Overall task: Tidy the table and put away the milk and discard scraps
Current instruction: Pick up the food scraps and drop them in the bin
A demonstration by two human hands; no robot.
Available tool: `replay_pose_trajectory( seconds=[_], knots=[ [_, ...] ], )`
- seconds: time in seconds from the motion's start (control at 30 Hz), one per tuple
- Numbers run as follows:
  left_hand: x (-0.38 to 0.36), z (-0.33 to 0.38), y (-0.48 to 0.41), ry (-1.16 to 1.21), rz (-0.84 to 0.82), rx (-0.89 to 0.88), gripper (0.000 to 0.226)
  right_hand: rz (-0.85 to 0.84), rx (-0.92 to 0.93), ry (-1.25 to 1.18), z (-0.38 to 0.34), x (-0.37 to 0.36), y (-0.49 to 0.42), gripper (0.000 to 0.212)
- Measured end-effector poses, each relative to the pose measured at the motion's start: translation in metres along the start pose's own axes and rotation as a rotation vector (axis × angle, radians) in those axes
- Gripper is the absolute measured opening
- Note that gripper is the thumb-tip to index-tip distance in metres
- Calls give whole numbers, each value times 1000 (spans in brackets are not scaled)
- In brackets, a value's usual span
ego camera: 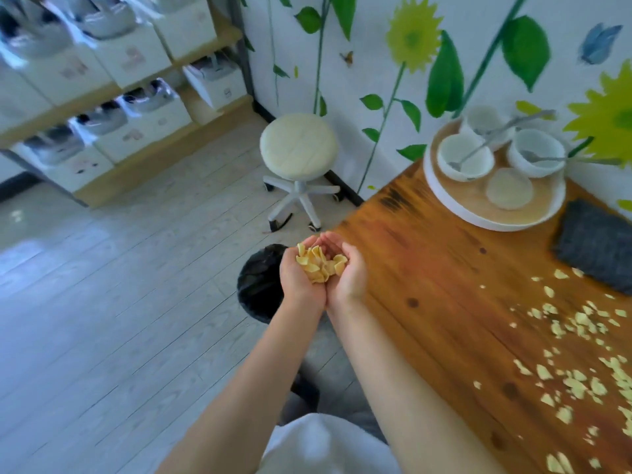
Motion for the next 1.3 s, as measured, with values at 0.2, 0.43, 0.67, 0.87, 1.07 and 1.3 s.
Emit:
replay_pose_trajectory(
  seconds=[0.2,0.43,0.67,0.87,1.07,1.3],
  knots=[
    [34,46,-66,84,159,-33,25,62,-120,222,60,-37,-52,24],
    [90,54,-171,48,331,-31,24,189,-253,354,126,-43,-146,19],
    [144,16,-256,-50,419,24,45,315,-308,390,159,-6,-225,20],
    [142,10,-277,-112,425,147,22,407,-358,419,156,8,-254,35],
    [133,26,-259,-237,379,213,29,519,-414,321,143,20,-247,53],
    [124,32,-242,-271,409,199,17,509,-406,242,152,19,-234,56]
  ],
)
Point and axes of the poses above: each hand's wrist, its own y-axis away from the middle knuckle, its own x-axis out of the back of the hand, z = x × y, the point moved 1 cm from there along -y, towards the middle knuckle, and after that the axes turned 13 degrees about -x, right-handed, at the moved point
